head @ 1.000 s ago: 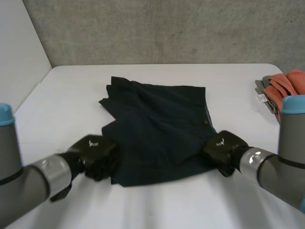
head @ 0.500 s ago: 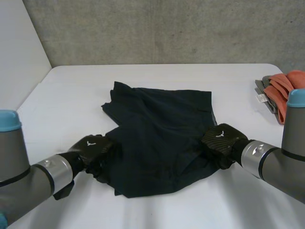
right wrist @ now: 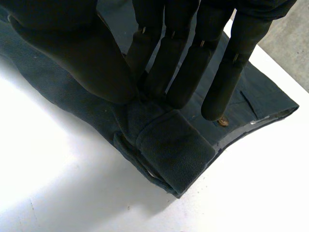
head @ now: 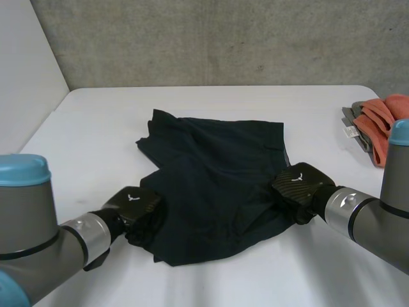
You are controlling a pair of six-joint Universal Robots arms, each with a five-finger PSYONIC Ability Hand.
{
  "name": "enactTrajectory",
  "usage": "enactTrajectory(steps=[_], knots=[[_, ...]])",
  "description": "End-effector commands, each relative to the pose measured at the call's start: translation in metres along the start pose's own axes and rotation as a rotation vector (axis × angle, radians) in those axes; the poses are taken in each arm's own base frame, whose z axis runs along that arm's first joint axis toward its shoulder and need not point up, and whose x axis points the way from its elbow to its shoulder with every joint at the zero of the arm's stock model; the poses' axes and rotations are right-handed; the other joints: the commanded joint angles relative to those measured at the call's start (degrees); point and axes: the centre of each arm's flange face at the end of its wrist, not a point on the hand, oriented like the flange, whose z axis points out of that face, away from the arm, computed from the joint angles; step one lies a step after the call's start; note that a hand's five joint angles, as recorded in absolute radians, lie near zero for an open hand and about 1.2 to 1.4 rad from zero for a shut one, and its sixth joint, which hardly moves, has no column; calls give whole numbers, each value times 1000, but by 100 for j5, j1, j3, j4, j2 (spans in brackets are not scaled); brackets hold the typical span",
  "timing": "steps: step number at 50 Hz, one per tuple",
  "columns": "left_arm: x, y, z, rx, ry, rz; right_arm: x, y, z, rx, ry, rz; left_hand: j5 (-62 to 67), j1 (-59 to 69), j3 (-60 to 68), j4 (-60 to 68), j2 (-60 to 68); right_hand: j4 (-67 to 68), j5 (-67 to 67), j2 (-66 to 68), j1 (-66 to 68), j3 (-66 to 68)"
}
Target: Fold the laundry.
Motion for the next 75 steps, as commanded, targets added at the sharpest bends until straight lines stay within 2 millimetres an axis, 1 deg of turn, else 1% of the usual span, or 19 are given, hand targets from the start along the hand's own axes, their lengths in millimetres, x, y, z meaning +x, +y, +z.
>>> enactTrajectory(steps=[1,6,14,22,23,27,29,33,37,39,46,50,53,59,62,66,68,70,75], knots=[[-9,-15,-24,48,-53,4,-1,-2,-2,6,1,-3,-2155,-2046,-2238,-2294,-2250,1125,1148,1136,1618,1142],[-9,-9,-23,30,-56,2,-1,-1,-1,6,1,-3,-2408,-2299,-2491,-2547,-2503,1125,1148,1136,1618,1142],[-10,13,-2,-53,-25,57,-1,0,0,2,0,1,-2408,-2299,-2491,-2547,-2503,1125,1148,1136,1618,1142],[-1,20,12,-63,-7,102,2,1,0,0,8,5,-2224,-2115,-2307,-2363,-2319,1125,1148,1136,1618,1142],[-1,19,13,-61,-10,104,2,1,0,-1,7,6,-2090,-1981,-2173,-2229,-2185,1125,1148,1136,1618,1142],[-5,14,17,-19,-66,115,2,1,-1,-1,8,4,1263,1373,1180,1125,1169,1125,1148,1136,1618,1142],[-7,11,17,-2,-83,110,1,2,-2,-6,7,2,1274,1383,1191,1135,1179,1125,1148,1136,1618,1142],[-4,1,4,34,-91,104,1,-1,-8,-10,5,-5,1274,1383,1191,1135,1179,1125,1148,1136,1618,1142],[5,-13,-24,64,-67,115,-4,-3,-21,-40,-15,-37,1274,1383,1191,1135,1179,1125,1148,1136,1618,1142],[15,-15,-47,25,-37,116,-9,-1,-33,-89,-44,-86,1274,1383,1191,1135,1179,1125,1148,1136,1618,1142],[54,-2,-124,-282,149,165,-31,21,-78,-320,-238,-299,1274,1383,1191,1135,1179,1125,1148,1136,1618,1142],[67,1,-137,-312,236,237,-32,19,-81,-294,-254,-329,1274,1383,1191,1135,1179,1125,1148,1136,1618,1142],[66,-1,-132,-291,226,271,-30,16,-77,-272,-236,-305,1274,1383,1191,1135,1179,1125,1148,1136,1618,1142],[42,-9,-86,-261,109,304,-24,15,-58,-250,-211,-248,1274,1383,1191,1135,1179,1125,1148,1136,1618,1142],[29,-15,-58,-237,61,309,-19,13,-41,-206,-160,-211,1274,1383,1191,1135,1179,1125,1148,1136,1618,1142],[21,-24,-36,-195,39,277,-5,5,-26,-148,-76,-138,1274,1383,1191,1135,1179,1125,1148,1136,1618,1142],[20,-26,-31,-190,34,257,1,0,-24,-132,-47,-83,1274,1383,1191,1135,1179,-618,-595,-607,-125,-601],[18,-30,-26,-190,31,217,11,-10,-28,-109,-14,22,1274,1383,1191,1135,1179,-3876,-3853,-3865,-3383,-3859],[17,-30,-25,-191,23,191,19,-21,-46,-114,-7,88,1274,1383,1191,1135,1179,-4714,-4691,-4703,-4221,-4697]])
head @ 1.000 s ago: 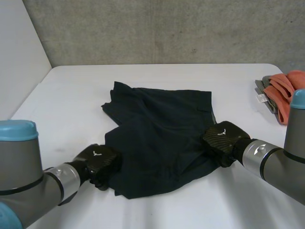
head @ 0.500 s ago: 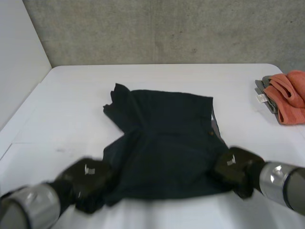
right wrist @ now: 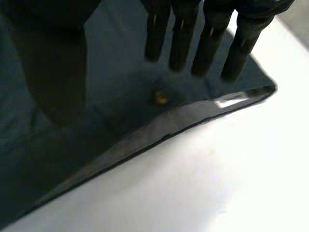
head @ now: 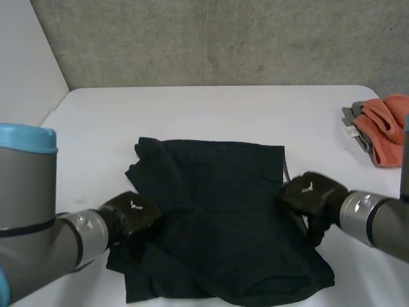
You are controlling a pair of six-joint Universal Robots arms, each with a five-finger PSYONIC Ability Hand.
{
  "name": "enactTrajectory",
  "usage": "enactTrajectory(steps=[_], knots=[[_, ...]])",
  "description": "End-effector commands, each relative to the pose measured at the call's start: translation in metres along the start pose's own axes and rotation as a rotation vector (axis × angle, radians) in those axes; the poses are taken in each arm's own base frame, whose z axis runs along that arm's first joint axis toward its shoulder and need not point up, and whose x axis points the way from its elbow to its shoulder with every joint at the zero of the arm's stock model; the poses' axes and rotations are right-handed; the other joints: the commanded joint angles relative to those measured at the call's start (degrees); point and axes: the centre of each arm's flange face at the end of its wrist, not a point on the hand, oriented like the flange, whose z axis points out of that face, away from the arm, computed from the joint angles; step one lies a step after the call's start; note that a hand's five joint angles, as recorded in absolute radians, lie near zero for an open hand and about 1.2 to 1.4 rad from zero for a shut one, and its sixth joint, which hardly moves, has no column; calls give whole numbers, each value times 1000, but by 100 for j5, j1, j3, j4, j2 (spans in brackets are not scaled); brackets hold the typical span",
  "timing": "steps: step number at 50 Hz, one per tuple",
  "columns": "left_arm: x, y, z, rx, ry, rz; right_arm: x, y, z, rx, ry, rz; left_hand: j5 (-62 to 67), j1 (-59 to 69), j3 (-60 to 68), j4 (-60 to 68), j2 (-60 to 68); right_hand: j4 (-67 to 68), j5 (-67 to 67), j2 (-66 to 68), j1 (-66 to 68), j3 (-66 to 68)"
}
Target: Fold the laundry.
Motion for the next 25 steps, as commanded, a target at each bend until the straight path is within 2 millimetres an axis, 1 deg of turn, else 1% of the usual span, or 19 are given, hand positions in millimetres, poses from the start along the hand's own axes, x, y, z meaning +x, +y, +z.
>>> enactTrajectory(steps=[1,2,5,6,12,13,16,17,20,21,23,24,25], knots=[[-3,-3,1,4,-4,-47,12,-13,-24,5,14,113,1386,1456,1194,1131,1160,-527,-434,-414,-436,-521],[-5,-4,1,10,-15,-48,11,-13,-31,-7,0,105,1386,1456,1194,1131,1160,-560,-468,-447,-470,-555],[-10,-6,-1,21,-35,-50,5,-11,-40,-25,-37,87,1386,1456,1194,1131,1160,-577,-485,-465,-487,-572],[-13,-6,0,24,-47,-53,-1,-9,-46,-36,-64,70,1386,1456,1194,1131,1160,-577,-485,-465,-487,-572],[-20,-7,1,29,-74,-63,-25,3,-57,-49,-113,6,1386,1456,1194,1131,1160,-577,-485,-465,-487,-572],[-20,-7,1,29,-75,-65,-31,8,-57,-50,-119,-1,1386,1456,1194,1131,1160,-577,-485,-465,-487,-572],[-21,-6,1,27,-76,-67,-40,15,-54,-45,-122,-11,1386,1456,1194,1131,1160,-594,-502,-481,-504,-589],[-21,-6,1,28,-78,-70,-45,20,-51,-44,-126,-14,1386,1456,1194,1131,1160,-627,-535,-515,-537,-622],[-23,-6,2,28,-81,-71,-49,27,-44,-49,-120,-13,1386,1456,1194,1131,1160,-712,-619,-599,-621,-707],[-24,-6,3,29,-83,-72,-51,31,-38,-51,-109,-10,1386,1456,1194,1131,1160,-695,-603,-582,-605,-690],[-24,-6,5,28,-82,-72,-51,34,-32,-56,-98,-2,1386,1456,1194,1131,1160,-611,-519,-499,-521,-606],[-25,-7,5,29,-84,-73,-52,35,-29,-59,-95,2,1386,1456,1194,1131,1160,-528,-435,-415,-437,-522],[-27,-7,7,27,-86,-75,-53,36,-24,-60,-86,12,1386,1456,1194,1131,1160,6,98,119,96,11]])
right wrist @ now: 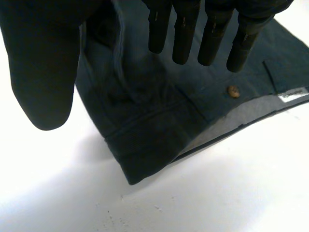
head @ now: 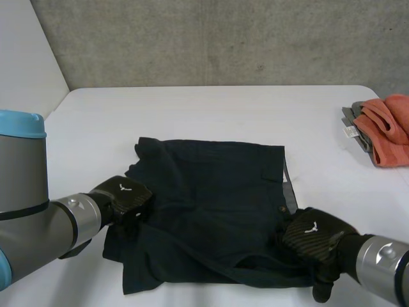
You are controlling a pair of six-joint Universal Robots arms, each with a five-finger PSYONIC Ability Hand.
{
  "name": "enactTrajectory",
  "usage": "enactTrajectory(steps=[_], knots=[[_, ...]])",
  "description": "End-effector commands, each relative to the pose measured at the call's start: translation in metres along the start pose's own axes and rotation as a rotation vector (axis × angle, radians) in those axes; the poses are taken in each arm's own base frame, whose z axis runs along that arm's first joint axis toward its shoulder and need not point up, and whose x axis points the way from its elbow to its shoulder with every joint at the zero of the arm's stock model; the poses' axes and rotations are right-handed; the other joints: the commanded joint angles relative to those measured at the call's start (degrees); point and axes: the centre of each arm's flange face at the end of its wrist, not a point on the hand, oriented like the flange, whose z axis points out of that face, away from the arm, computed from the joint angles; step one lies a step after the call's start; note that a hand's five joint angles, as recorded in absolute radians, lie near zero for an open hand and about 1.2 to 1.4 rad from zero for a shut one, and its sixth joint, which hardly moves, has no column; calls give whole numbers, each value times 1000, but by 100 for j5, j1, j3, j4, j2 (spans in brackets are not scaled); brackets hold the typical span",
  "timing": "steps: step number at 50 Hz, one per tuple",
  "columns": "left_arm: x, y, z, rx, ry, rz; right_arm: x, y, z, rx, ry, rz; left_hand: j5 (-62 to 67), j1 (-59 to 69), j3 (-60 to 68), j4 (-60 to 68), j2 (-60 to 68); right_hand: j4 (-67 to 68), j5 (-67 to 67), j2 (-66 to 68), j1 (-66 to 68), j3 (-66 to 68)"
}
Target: Fold the laundry.
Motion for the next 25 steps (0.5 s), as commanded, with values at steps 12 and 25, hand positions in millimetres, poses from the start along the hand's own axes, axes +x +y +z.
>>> enactTrajectory(steps=[12,25], knots=[[-31,-36,24,109,-67,11,28,-41,56,225,208,-40,1386,1456,1194,1131,1160,5972,6147,5851,5843,5983],[-132,-217,-53,987,-576,129,149,-232,20,1139,717,-202,1386,1456,1194,1131,1160,5972,6147,5851,5843,5983]])
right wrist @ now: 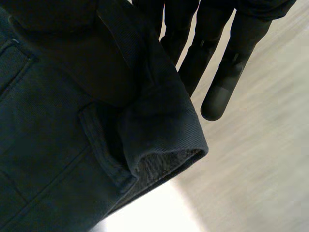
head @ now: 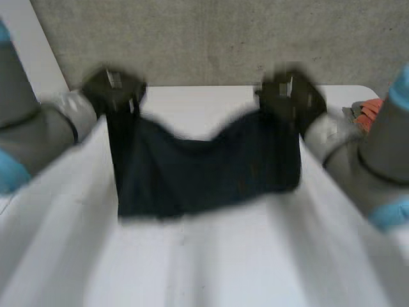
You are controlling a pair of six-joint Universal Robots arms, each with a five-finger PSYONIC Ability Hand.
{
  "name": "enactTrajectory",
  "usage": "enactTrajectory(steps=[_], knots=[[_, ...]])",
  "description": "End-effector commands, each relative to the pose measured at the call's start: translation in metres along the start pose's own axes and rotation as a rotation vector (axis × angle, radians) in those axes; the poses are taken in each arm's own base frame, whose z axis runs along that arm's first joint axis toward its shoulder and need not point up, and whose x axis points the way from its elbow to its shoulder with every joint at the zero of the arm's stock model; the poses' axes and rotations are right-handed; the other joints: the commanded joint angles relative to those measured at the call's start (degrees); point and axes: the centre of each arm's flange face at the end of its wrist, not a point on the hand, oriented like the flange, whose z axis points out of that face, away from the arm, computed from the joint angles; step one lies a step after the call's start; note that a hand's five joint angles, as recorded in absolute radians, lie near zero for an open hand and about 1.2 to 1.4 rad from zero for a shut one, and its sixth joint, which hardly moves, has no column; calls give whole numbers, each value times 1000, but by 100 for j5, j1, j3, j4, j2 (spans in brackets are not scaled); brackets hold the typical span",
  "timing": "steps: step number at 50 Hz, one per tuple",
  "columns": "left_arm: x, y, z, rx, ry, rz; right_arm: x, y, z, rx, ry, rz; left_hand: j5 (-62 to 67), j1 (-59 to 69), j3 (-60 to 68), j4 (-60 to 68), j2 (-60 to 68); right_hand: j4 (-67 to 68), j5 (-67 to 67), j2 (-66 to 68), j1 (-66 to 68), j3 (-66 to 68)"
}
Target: Fold the laundry.
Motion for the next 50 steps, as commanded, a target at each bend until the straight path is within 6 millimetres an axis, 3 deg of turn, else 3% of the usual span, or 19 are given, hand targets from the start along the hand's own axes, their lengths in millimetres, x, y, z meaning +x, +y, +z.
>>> enactTrajectory(steps=[1,4,9,13,17,18,21,22,25,26,29,34,44,50], knots=[[-74,-110,0,559,-335,36,67,-80,62,528,255,-15,1386,1456,1193,1128,1147,1130,1197,1240,1634,1201],[-85,-137,-10,751,-387,11,85,-96,75,696,300,33,1386,1456,1193,1128,1147,1130,1197,1240,1634,1201],[-88,-138,-16,807,-380,-12,100,-90,86,776,340,117,1386,1456,1193,1128,1147,1130,1197,1240,1634,1201],[-75,-111,-11,702,-325,-35,92,-68,93,702,331,143,1386,1456,1193,1128,1147,1130,1197,1240,1634,1201],[-55,-68,-3,547,-248,-70,72,-37,96,584,279,163,1386,1456,1193,1128,1147,1130,1197,1240,1634,1201],[-45,-46,-1,474,-214,-89,63,-22,95,523,255,169,1386,1456,1193,1128,1147,1130,1197,1240,1634,1201],[-25,-10,1,354,-153,-116,45,4,92,413,214,177,1386,1456,1193,1128,1147,1130,1197,1240,1634,1201],[-10,13,-1,280,-111,-137,31,24,87,322,177,178,1386,1456,1193,1128,1147,1130,1197,1240,1634,1201],[14,47,-5,170,-42,-168,7,54,76,170,110,170,1386,1456,1193,1128,1147,1130,1197,1240,1634,1201],[30,67,-9,103,8,-185,-9,75,67,65,58,158,1386,1456,1193,1128,1147,1130,1197,1240,1634,1201],[58,99,-23,-11,89,-217,-40,104,42,-125,-61,117,1386,1456,1193,1128,1147,1130,1197,1240,1634,1201],[77,117,-47,-141,173,-259,-63,123,-1,-357,-226,56,1386,1456,1193,1128,1147,1130,1197,1240,1634,1201],[93,93,-125,-364,420,-269,-60,85,-85,-622,-453,-55,1386,1456,1193,1128,1147,1130,1197,1240,1634,1201],[104,87,-183,-627,637,-215,-57,57,-147,-772,-635,-143,1386,1456,1193,1128,1147,1130,1197,1240,1634,1201]])
